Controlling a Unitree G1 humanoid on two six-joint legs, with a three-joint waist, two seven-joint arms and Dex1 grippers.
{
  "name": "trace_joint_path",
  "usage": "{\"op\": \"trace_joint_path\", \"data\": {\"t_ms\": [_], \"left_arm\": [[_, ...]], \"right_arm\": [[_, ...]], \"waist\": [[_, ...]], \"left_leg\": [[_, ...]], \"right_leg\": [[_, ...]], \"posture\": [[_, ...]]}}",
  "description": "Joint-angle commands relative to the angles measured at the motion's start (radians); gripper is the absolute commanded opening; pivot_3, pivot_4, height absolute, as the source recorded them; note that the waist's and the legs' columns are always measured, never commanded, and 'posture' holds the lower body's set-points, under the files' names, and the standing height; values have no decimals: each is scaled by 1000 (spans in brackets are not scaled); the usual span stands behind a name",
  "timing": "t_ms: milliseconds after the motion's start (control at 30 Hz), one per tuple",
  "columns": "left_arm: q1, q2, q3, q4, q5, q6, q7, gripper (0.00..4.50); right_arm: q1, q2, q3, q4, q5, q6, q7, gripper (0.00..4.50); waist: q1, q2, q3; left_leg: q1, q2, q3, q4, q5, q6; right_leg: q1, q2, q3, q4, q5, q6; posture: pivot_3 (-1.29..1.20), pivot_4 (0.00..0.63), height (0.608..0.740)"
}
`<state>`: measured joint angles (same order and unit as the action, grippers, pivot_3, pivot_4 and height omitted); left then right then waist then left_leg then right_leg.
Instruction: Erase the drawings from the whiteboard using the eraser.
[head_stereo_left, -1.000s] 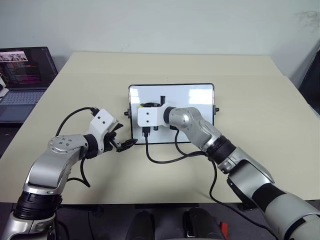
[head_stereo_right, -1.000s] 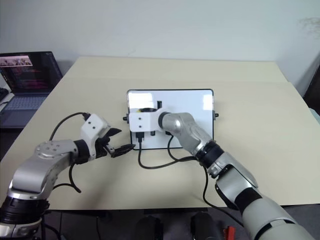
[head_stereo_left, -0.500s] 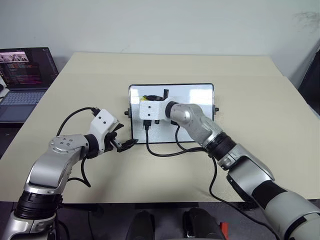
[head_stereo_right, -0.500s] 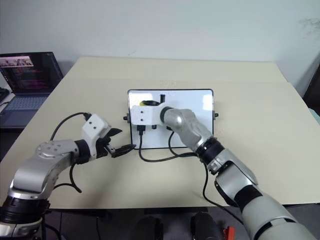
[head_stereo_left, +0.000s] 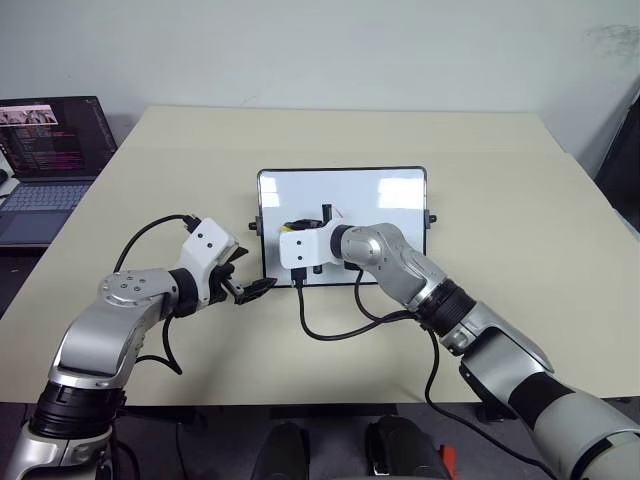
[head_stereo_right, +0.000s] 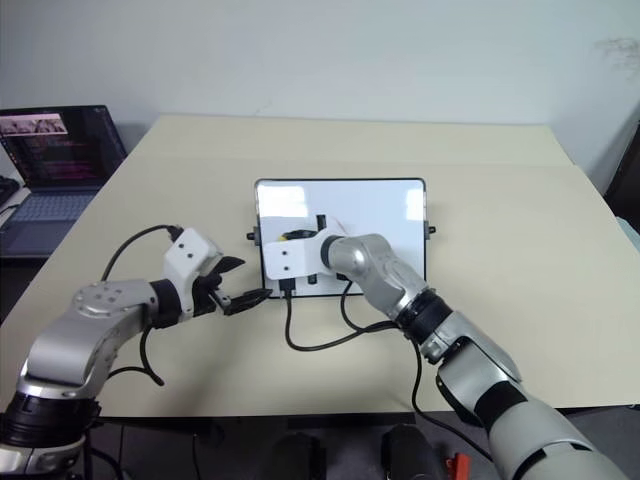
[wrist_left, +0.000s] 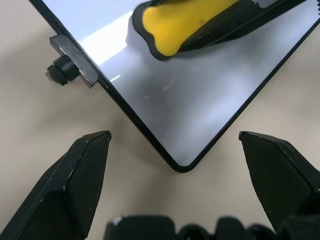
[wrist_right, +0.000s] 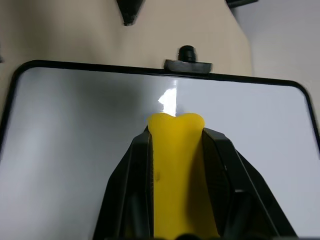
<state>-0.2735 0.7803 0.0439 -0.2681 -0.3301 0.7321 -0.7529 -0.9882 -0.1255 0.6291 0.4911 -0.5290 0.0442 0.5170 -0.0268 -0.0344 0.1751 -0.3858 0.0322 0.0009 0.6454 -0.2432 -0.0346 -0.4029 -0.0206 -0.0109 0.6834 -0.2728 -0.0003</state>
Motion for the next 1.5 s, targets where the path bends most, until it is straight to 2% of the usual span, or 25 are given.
{"op": "trace_joint_path", "data": {"t_ms": [33,133,400,533,667,767,933,1100,1233,1333,1500], "left_arm": [[-18,-4,1,-24,0,-11,3,4500],[-18,-5,1,-25,-1,-10,3,4500],[-17,-7,0,-24,0,-12,2,4500],[-16,-7,1,-20,0,-15,-2,4500],[-12,-8,0,-21,0,-18,-3,4500],[0,-6,4,-27,-2,-20,-6,4500],[25,0,8,-46,-15,-37,-31,4500],[36,1,5,-73,-29,-43,-59,4500],[27,-3,-5,-79,-28,-48,-64,4500],[-1,-17,-19,-72,-25,-46,-59,4500],[-29,-29,-38,-56,-17,-48,-60,4500]], "right_arm": [[-36,-24,-54,78,-32,12,-88,1020],[-40,-31,-50,89,-21,4,-73,1013],[57,-61,33,0,-26,7,137,1012],[54,-52,7,-2,-36,9,76,1012],[36,-42,-91,-33,41,13,27,1011],[88,-42,-177,-171,157,93,113,998],[201,-59,-312,-503,359,333,255,996],[295,-158,-320,-683,405,429,313,996],[355,-221,-280,-751,391,430,317,995],[352,-277,-201,-699,259,306,249,995],[311,-246,-151,-595,158,201,136,995]], "waist": [[1,0,0],[1,0,0],[-1,-1,-1],[-1,-1,-1],[1,-1,0],[2,-1,0],[0,0,0],[-1,0,1],[-2,0,1],[-5,0,1],[-5,-1,1]], "left_leg": [[0,0,0,0,0,0],[0,0,0,0,0,0],[0,0,1,-1,0,0],[1,1,0,-1,0,0],[0,1,0,0,0,0],[-1,1,0,-1,0,0],[-11,1,0,-1,0,0],[-14,1,0,-2,-2,-1],[-14,0,0,-1,-2,-1],[-13,-1,1,-1,-2,-1],[-13,-2,1,-1,-2,-1]], "right_leg": [[0,0,0,0,0,0],[0,0,0,-1,0,-1],[0,0,1,-1,0,0],[0,0,0,-1,-1,1],[0,0,0,-1,0,1],[-1,0,0,-2,0,0],[-7,0,-1,-3,1,-1],[-11,0,-1,-4,-1,0],[-10,0,-1,-4,-1,0],[-11,0,0,-3,-1,0],[-11,2,0,-3,-3,4]], "posture": [[0,150,740],[0,150,740],[0,150,740],[0,150,740],[0,150,740],[0,150,740],[0,150,740],[0,150,740],[0,150,740],[0,150,740],[0,150,740]]}}
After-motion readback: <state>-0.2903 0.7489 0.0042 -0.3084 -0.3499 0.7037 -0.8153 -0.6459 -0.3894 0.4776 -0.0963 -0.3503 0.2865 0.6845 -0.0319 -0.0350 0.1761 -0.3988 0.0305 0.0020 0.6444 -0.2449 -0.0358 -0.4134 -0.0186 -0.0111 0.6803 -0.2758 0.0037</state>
